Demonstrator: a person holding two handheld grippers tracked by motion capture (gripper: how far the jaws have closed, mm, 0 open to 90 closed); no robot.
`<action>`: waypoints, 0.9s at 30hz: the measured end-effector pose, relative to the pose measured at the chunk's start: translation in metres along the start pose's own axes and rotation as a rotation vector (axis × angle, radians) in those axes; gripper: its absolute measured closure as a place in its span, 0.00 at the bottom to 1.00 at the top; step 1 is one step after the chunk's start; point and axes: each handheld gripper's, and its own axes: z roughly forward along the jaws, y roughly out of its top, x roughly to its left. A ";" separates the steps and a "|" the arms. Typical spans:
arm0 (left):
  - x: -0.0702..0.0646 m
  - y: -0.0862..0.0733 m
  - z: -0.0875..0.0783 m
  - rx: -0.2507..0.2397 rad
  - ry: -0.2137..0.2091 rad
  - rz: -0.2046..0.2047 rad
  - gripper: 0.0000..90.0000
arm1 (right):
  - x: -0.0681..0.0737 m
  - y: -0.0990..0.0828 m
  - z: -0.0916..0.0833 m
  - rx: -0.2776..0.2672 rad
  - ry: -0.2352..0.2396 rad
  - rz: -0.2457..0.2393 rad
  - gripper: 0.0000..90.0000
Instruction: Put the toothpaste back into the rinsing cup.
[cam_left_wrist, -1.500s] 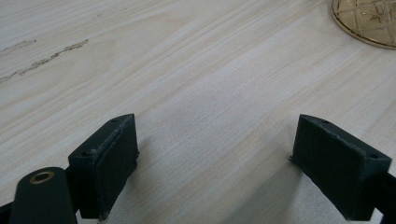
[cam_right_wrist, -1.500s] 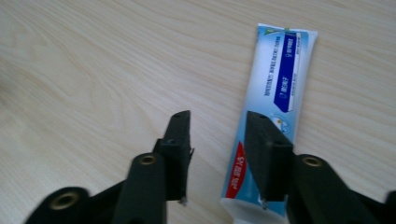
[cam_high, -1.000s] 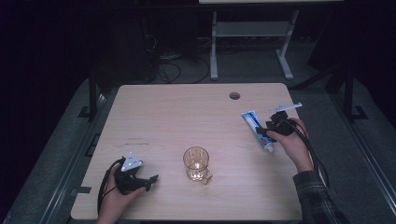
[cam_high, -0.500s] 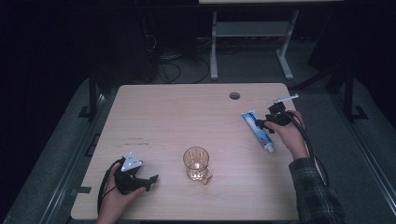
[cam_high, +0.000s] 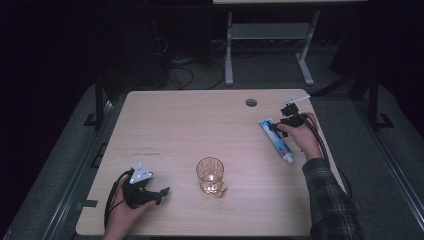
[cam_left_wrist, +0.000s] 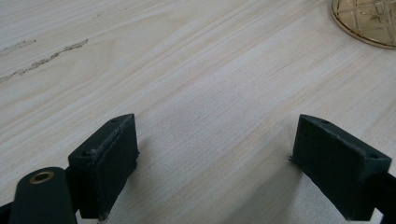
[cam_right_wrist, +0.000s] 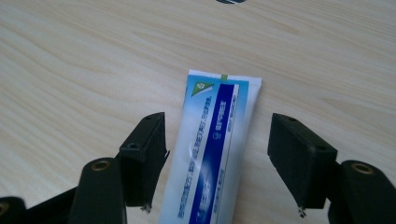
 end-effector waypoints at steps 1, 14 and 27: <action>0.000 0.000 0.000 0.000 0.000 0.000 0.14 | 0.000 0.000 0.002 0.005 0.002 0.010 0.41; 0.000 0.000 0.000 0.000 0.000 0.000 0.14 | 0.004 0.006 0.030 0.084 -0.022 -0.005 0.38; 0.000 0.000 0.000 0.000 0.000 0.001 0.14 | 0.008 0.002 0.042 0.128 -0.058 -0.044 0.38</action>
